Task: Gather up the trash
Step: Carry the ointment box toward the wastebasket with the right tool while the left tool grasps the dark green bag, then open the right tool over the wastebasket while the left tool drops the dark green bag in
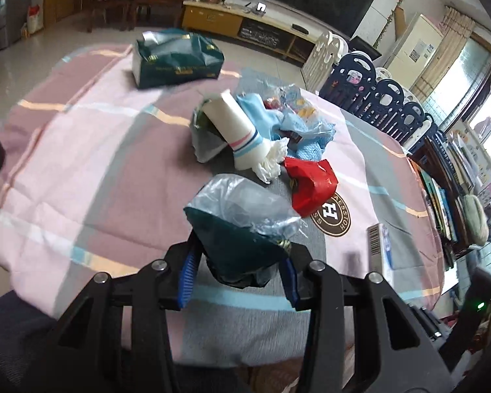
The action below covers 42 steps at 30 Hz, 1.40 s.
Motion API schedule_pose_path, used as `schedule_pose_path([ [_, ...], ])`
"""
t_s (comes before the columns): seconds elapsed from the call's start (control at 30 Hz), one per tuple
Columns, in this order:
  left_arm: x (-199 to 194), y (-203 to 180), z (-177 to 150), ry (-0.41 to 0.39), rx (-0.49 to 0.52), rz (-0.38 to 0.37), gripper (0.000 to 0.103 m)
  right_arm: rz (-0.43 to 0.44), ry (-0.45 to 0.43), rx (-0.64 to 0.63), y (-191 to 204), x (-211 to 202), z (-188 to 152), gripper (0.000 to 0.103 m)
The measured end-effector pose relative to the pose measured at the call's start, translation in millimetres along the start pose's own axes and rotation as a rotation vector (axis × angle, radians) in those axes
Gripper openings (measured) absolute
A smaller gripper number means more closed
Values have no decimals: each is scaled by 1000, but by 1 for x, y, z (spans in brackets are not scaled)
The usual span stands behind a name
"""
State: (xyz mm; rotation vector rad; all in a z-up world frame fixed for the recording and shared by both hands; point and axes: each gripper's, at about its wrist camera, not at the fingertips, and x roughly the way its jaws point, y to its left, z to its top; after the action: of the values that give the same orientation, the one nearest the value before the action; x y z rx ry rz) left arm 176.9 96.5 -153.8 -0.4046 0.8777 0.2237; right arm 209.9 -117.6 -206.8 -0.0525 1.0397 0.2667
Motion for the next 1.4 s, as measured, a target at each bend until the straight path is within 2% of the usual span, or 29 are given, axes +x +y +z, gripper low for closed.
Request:
schedule_pose_path([
  [0.17, -43, -9, -23, -38, 63, 32, 44, 31, -56, 20, -7, -45, -9, 39],
  [0.37, -71, -22, -50, -37, 116, 9, 44, 35, -87, 29, -21, -95, -35, 39],
  [0.6, -94, -55, -85, -26, 225, -59, 44, -52, -50, 44, -56, -125, -68, 39],
  [0.8, -108, -77, -102, -34, 304, -107, 44, -113, 16, 86, -82, -128, -98, 39],
  [1.0, -113, -77, -103, -38, 302, -118, 44, -115, 86, 92, -79, -115, -121, 39],
  [1.4, -107, -75, -103, -13, 301, -117, 44, -92, 150, 107, -75, -95, -130, 39],
])
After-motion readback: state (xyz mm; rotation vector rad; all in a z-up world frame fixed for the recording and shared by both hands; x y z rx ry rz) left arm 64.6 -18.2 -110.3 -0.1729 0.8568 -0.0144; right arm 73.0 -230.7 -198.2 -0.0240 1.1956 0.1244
